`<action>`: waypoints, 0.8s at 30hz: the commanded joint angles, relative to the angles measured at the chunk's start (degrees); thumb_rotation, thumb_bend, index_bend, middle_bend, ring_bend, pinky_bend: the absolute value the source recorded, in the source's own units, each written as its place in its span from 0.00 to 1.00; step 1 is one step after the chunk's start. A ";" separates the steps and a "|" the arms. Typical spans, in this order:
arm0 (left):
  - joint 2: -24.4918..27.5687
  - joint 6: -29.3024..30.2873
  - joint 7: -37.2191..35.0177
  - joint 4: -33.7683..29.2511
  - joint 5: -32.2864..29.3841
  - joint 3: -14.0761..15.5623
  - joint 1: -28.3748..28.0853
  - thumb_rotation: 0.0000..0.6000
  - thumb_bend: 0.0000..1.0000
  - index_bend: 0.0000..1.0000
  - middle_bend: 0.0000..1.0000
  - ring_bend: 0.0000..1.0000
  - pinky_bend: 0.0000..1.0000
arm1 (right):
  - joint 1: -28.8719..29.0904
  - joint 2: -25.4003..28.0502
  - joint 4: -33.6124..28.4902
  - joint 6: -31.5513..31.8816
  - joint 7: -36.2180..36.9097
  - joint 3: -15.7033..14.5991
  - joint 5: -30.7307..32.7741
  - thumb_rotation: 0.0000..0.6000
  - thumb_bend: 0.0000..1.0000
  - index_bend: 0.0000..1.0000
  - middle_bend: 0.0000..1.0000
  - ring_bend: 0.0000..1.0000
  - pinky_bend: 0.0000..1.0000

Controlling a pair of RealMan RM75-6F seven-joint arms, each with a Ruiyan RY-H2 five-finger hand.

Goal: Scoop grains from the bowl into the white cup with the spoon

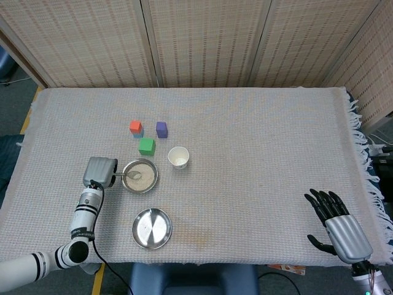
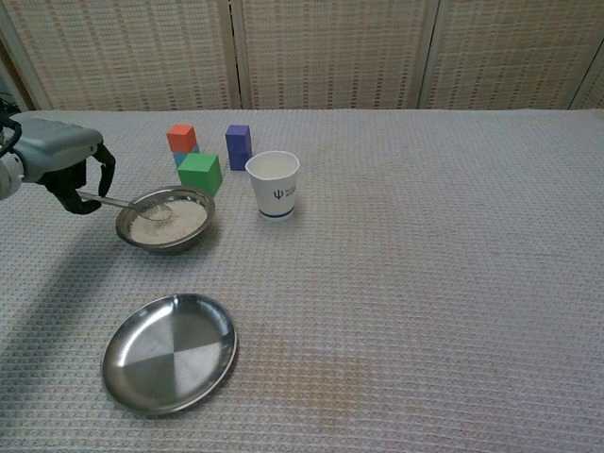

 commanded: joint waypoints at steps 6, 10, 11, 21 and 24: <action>5.17 -4.68 -5.38 -4.49 -10.24 -1.45 -3.40 1.00 0.53 0.74 1.00 1.00 1.00 | 0.04 0.10 0.10 -0.02 0.28 -0.03 -0.08 1.00 0.13 0.00 0.00 0.00 0.00; 6.74 -4.88 -7.32 -5.67 -12.19 -1.70 -4.82 1.00 0.52 0.75 1.00 1.00 1.00 | 0.03 0.12 0.10 0.05 0.30 -0.04 -0.13 1.00 0.13 0.00 0.00 0.00 0.00; 6.99 -4.95 -7.77 -5.87 -12.72 -1.81 -5.20 1.00 0.52 0.75 1.00 1.00 1.00 | 0.02 0.12 0.09 0.09 0.30 -0.03 -0.14 1.00 0.13 0.00 0.00 0.00 0.00; 8.22 -4.23 -8.97 -8.17 -21.44 -3.14 -12.20 1.00 0.52 0.75 1.00 1.00 1.00 | 0.07 0.20 0.13 0.06 0.47 0.04 0.00 1.00 0.13 0.00 0.00 0.00 0.00; 7.50 -3.10 -8.06 -7.68 -23.65 -3.12 -14.85 1.00 0.52 0.75 1.00 1.00 1.00 | 0.10 0.34 0.22 0.18 0.90 0.10 0.02 1.00 0.13 0.00 0.00 0.00 0.00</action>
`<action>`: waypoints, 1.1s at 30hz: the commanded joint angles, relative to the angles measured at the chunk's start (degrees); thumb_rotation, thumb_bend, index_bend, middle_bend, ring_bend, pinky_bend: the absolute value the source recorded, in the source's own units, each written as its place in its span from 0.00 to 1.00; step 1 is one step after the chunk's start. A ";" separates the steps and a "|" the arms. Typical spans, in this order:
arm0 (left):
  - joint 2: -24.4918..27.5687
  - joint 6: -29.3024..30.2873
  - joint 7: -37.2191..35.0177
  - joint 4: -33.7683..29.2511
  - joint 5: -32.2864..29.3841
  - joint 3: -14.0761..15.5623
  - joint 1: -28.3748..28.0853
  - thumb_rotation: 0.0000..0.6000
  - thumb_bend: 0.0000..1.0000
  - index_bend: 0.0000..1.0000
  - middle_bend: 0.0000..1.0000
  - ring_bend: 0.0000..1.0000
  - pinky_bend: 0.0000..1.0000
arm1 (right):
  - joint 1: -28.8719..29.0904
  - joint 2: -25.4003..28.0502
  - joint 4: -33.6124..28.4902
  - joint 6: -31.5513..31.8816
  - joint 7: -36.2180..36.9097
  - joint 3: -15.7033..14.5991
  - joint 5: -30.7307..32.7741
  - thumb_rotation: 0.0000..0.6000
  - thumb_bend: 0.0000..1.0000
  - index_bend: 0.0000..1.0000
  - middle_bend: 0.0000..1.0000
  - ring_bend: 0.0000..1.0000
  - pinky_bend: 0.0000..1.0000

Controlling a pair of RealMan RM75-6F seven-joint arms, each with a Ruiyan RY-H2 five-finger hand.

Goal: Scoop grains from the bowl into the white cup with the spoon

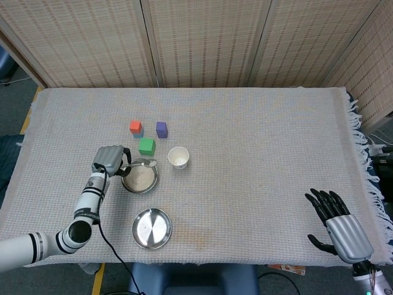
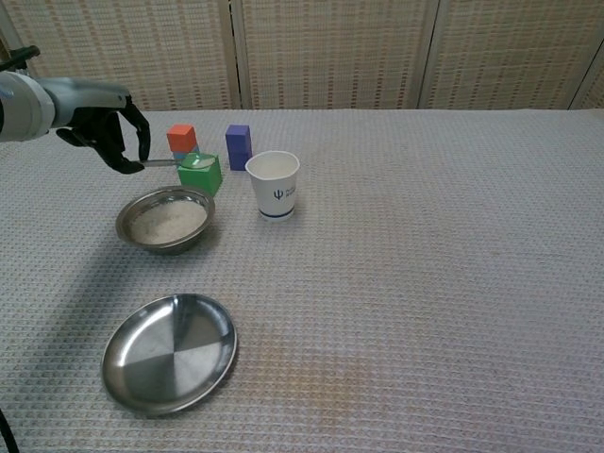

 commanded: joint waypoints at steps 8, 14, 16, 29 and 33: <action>-2.74 3.20 2.77 2.51 -7.17 0.31 -7.77 1.00 0.52 0.75 1.00 1.00 1.00 | -0.03 0.77 0.37 0.57 2.03 0.17 0.17 1.00 0.13 0.00 0.00 0.00 0.00; -4.50 3.47 3.59 4.21 -9.35 0.91 -10.83 1.00 0.52 0.75 1.00 1.00 1.00 | 0.38 1.11 0.63 -0.15 3.30 0.11 0.34 1.00 0.13 0.00 0.00 0.00 0.00; -5.16 3.68 4.08 4.91 -9.68 1.27 -11.70 1.00 0.52 0.75 1.00 1.00 1.00 | 0.42 1.20 0.64 -0.17 3.48 0.14 0.40 1.00 0.13 0.00 0.00 0.00 0.00; -9.18 4.05 4.94 11.20 -9.73 3.44 -14.76 1.00 0.52 0.75 1.00 1.00 1.00 | 0.82 1.58 0.86 -1.08 4.51 0.28 1.37 1.00 0.13 0.00 0.00 0.00 0.00; -10.12 3.88 4.53 11.96 -7.97 4.24 -14.85 1.00 0.51 0.75 1.00 1.00 1.00 | 0.86 1.65 0.97 -1.17 4.79 0.51 1.99 1.00 0.13 0.00 0.00 0.00 0.00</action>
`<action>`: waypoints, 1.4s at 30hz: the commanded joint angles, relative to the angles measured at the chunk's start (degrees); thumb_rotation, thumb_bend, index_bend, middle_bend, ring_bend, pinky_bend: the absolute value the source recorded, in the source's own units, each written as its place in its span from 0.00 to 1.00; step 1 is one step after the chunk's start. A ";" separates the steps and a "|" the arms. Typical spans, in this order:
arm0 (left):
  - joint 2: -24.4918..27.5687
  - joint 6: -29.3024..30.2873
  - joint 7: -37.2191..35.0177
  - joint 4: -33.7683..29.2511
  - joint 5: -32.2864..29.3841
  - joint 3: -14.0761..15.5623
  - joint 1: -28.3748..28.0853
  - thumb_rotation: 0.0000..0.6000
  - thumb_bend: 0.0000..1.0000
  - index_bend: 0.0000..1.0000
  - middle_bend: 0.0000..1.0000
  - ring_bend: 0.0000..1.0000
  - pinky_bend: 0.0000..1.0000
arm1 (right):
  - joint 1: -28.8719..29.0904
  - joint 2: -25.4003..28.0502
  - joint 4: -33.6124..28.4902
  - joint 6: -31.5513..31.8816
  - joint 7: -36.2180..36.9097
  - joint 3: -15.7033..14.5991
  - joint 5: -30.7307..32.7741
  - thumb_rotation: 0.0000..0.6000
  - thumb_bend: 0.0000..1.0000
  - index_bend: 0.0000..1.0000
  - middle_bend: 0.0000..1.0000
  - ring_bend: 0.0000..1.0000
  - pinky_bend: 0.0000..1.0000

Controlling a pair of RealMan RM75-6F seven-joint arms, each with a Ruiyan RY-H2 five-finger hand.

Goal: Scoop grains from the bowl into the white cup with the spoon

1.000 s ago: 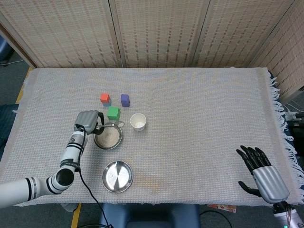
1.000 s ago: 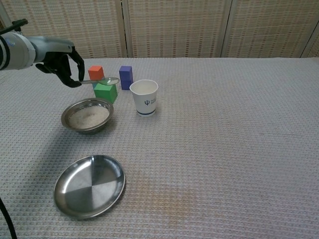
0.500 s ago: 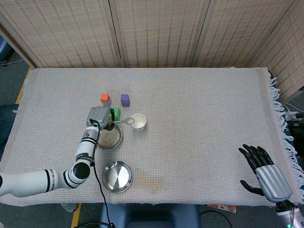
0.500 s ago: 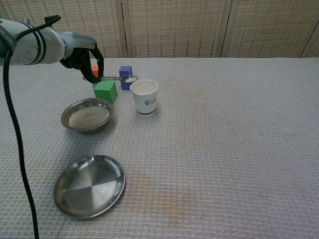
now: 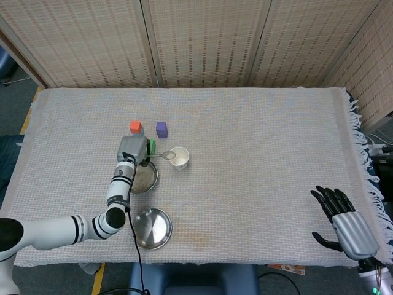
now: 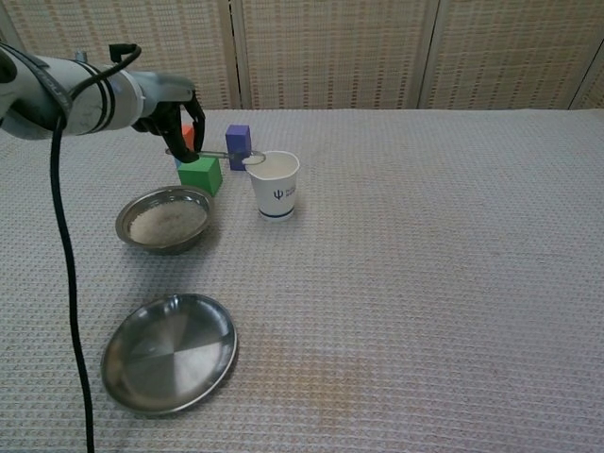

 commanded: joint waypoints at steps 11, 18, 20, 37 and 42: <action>-5.58 6.13 -0.03 3.31 16.02 5.77 0.63 1.00 0.51 0.75 1.00 1.00 1.00 | 0.20 -0.04 0.11 -0.55 -0.12 0.31 0.95 1.00 0.13 0.00 0.00 0.00 0.00; -10.71 9.96 0.23 10.88 28.71 9.95 1.65 1.00 0.51 0.75 1.00 1.00 1.00 | -0.05 0.16 -0.20 -0.17 -0.24 0.23 0.87 1.00 0.13 0.00 0.00 0.00 0.00; -12.11 10.46 -0.18 13.44 31.37 10.53 2.16 1.00 0.51 0.75 1.00 1.00 1.00 | -0.06 0.22 -0.16 -0.14 -0.07 0.24 0.91 1.00 0.13 0.00 0.00 0.00 0.00; -21.33 14.58 -5.47 35.46 52.46 14.69 6.20 1.00 0.51 0.75 1.00 1.00 1.00 | -0.24 0.61 -0.25 0.19 0.48 0.28 0.93 1.00 0.13 0.00 0.00 0.00 0.00; -23.70 16.55 -5.00 42.54 58.14 15.87 6.93 1.00 0.50 0.75 1.00 1.00 1.00 | -0.30 0.61 -0.26 0.30 0.49 0.27 0.84 1.00 0.13 0.00 0.00 0.00 0.00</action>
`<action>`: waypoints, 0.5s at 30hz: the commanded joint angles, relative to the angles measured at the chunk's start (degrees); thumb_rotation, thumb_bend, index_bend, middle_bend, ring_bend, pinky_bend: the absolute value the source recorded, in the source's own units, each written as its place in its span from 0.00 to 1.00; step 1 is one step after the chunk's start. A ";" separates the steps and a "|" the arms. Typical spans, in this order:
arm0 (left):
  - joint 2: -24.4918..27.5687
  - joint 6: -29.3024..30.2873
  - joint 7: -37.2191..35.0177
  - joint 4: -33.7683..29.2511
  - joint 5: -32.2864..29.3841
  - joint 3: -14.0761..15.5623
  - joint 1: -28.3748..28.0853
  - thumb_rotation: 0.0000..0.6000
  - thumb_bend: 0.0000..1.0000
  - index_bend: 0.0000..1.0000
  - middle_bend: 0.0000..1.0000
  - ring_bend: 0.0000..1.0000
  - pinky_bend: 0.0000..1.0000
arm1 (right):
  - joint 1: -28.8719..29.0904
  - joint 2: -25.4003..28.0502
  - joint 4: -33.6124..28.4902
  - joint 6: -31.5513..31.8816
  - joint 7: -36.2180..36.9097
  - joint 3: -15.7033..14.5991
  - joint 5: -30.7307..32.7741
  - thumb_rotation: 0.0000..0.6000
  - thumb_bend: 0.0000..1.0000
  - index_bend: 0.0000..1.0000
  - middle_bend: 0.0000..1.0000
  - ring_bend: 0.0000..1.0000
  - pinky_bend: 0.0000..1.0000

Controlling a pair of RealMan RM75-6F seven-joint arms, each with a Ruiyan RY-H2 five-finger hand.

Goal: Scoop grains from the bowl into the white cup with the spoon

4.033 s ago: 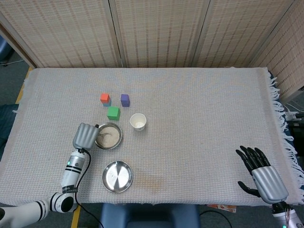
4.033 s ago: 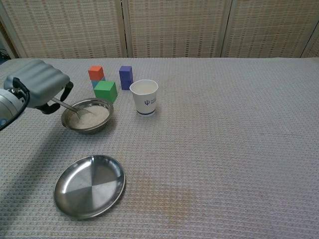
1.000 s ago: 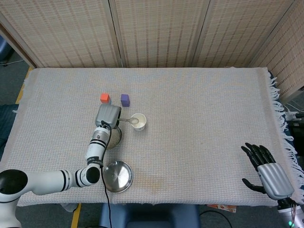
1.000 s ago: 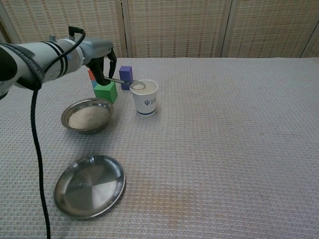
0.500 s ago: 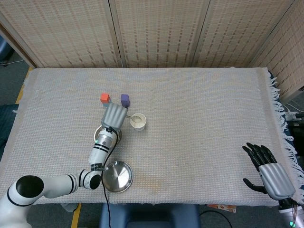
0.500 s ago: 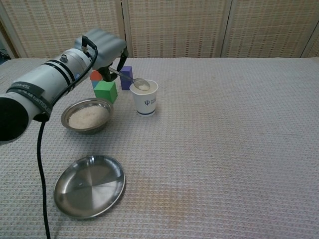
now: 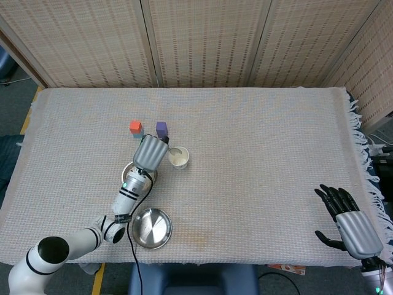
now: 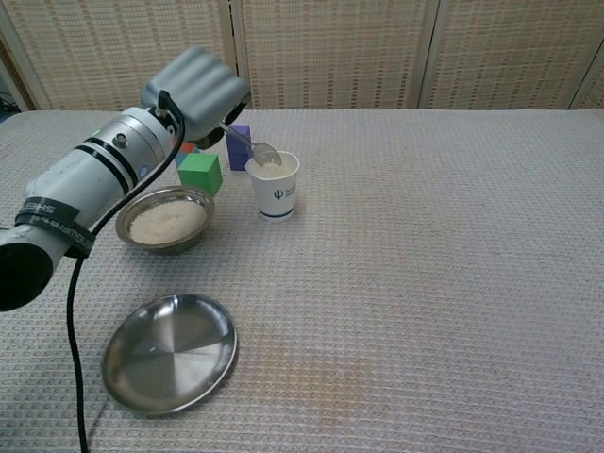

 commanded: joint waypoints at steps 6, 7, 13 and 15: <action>-4.44 4.69 -0.40 11.70 9.75 2.73 1.92 1.00 0.50 0.75 1.00 1.00 1.00 | -0.03 0.10 -0.06 -0.06 0.06 -0.05 -0.03 1.00 0.13 0.00 0.00 0.00 0.00; -4.81 5.02 -0.60 12.63 10.50 2.87 2.10 1.00 0.50 0.75 1.00 1.00 1.00 | -0.01 0.10 -0.09 -0.09 0.03 -0.05 -0.03 1.00 0.13 0.00 0.00 0.00 0.00; -6.77 6.83 -1.58 17.58 14.41 3.07 2.90 1.00 0.50 0.75 1.00 1.00 1.00 | -0.17 0.13 -0.21 0.21 -0.08 -0.11 -0.30 1.00 0.13 0.00 0.00 0.00 0.00; -7.44 7.25 -1.87 19.20 15.47 3.03 3.12 1.00 0.50 0.75 1.00 1.00 1.00 | -0.22 0.13 -0.23 0.29 -0.10 -0.18 -0.46 1.00 0.13 0.00 0.00 0.00 0.00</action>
